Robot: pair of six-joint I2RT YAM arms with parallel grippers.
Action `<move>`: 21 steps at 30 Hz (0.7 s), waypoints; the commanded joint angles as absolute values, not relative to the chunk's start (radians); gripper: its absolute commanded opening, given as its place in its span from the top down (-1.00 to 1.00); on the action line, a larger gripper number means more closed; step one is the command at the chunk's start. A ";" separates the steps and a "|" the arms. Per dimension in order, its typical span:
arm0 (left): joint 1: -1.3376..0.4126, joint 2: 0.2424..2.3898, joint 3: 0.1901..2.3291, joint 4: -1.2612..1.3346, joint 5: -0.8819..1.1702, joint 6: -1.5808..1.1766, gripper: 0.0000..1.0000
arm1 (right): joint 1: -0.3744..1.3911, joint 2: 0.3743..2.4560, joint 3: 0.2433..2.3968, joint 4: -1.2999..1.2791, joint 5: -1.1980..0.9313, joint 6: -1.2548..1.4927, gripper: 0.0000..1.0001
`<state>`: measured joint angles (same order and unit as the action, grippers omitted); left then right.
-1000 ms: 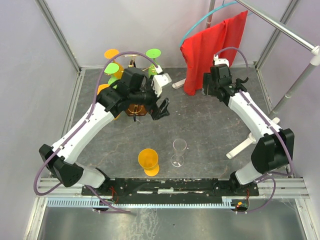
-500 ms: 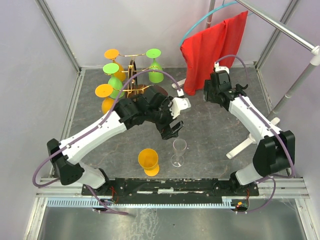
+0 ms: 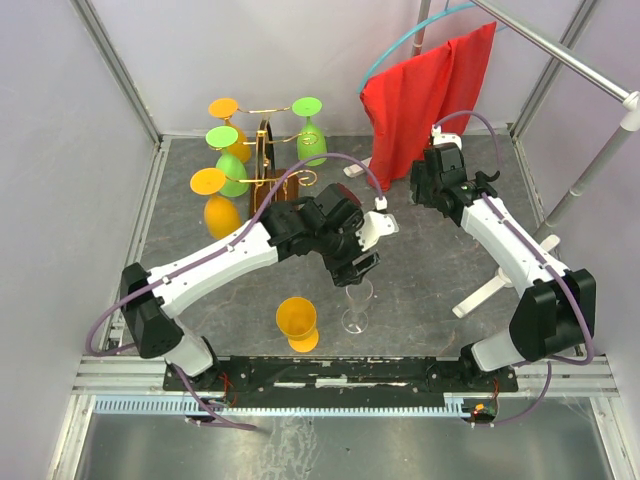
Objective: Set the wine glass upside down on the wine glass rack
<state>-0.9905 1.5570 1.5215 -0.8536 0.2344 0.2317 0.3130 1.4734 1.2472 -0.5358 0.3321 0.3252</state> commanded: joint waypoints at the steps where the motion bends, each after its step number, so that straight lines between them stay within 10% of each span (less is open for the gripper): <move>1: -1.006 1.573 1.573 -0.883 0.214 0.199 -0.47 | 0.311 1.461 1.261 -0.504 0.356 0.308 -0.48; 16: -1.012 1.597 1.612 -0.897 0.185 0.202 0.89 | 0.309 1.483 1.295 -0.503 0.337 0.298 -0.47; 21: -1.012 1.568 1.664 -0.886 0.082 0.244 0.95 | 0.296 1.483 1.323 -0.521 0.330 0.335 -0.49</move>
